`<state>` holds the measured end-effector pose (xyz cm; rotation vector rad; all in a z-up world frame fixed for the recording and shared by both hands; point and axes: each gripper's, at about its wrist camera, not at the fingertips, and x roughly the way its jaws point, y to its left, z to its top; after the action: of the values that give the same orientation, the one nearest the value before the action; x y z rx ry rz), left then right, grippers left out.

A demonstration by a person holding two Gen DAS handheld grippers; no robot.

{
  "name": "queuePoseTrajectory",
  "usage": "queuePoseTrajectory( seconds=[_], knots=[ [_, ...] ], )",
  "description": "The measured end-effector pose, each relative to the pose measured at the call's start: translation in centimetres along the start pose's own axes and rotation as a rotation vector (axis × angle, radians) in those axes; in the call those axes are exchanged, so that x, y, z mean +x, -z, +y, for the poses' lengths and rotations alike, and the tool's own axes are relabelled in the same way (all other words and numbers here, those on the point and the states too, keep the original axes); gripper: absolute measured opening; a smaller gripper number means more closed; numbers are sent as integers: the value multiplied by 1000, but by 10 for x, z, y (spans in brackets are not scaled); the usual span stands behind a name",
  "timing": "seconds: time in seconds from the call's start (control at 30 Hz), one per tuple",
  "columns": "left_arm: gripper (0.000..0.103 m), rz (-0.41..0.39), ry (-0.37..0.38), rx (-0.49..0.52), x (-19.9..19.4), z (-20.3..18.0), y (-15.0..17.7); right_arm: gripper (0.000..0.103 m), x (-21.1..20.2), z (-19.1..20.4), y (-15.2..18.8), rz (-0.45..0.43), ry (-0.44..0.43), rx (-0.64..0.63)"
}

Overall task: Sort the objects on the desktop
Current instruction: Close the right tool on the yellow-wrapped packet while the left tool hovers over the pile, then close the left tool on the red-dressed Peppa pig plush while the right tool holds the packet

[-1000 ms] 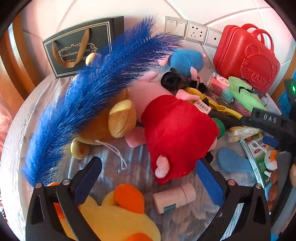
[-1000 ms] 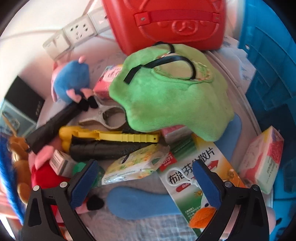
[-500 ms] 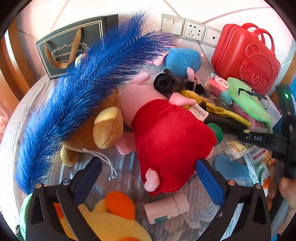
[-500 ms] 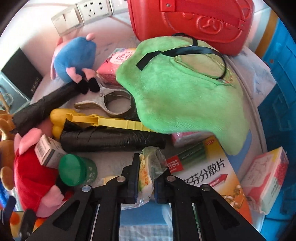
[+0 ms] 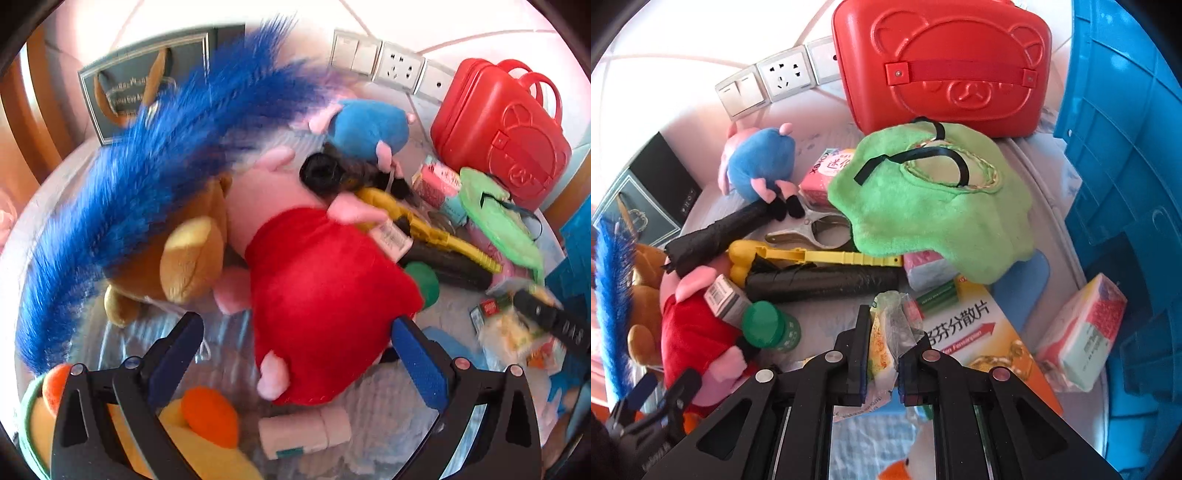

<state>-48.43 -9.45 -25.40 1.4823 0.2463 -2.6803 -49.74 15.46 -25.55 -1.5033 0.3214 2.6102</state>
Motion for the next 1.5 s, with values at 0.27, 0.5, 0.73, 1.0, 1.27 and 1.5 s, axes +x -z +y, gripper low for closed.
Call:
queuePoseTrajectory(
  seconds=[0.27, 0.5, 0.73, 1.0, 1.27, 1.5],
  knots=[
    [103, 53, 4, -21, 33, -15, -16, 11, 6, -3, 9, 11, -11, 18],
    [103, 143, 20, -80, 59, -12, -12, 11, 5, -6, 10, 15, -23, 31],
    [72, 101, 34, -17, 59, -15, -9, 11, 6, -6, 14, 20, -23, 24],
    [67, 66, 29, 19, 44, -13, 1, 11, 0, 6, 19, -13, 7, -25],
    [67, 39, 35, 28, 15, -14, 6, 11, -14, 15, 22, -37, 4, -38],
    [67, 11, 37, 49, -16, -11, 8, 11, -33, 35, 29, -66, -1, -96]
  ],
)
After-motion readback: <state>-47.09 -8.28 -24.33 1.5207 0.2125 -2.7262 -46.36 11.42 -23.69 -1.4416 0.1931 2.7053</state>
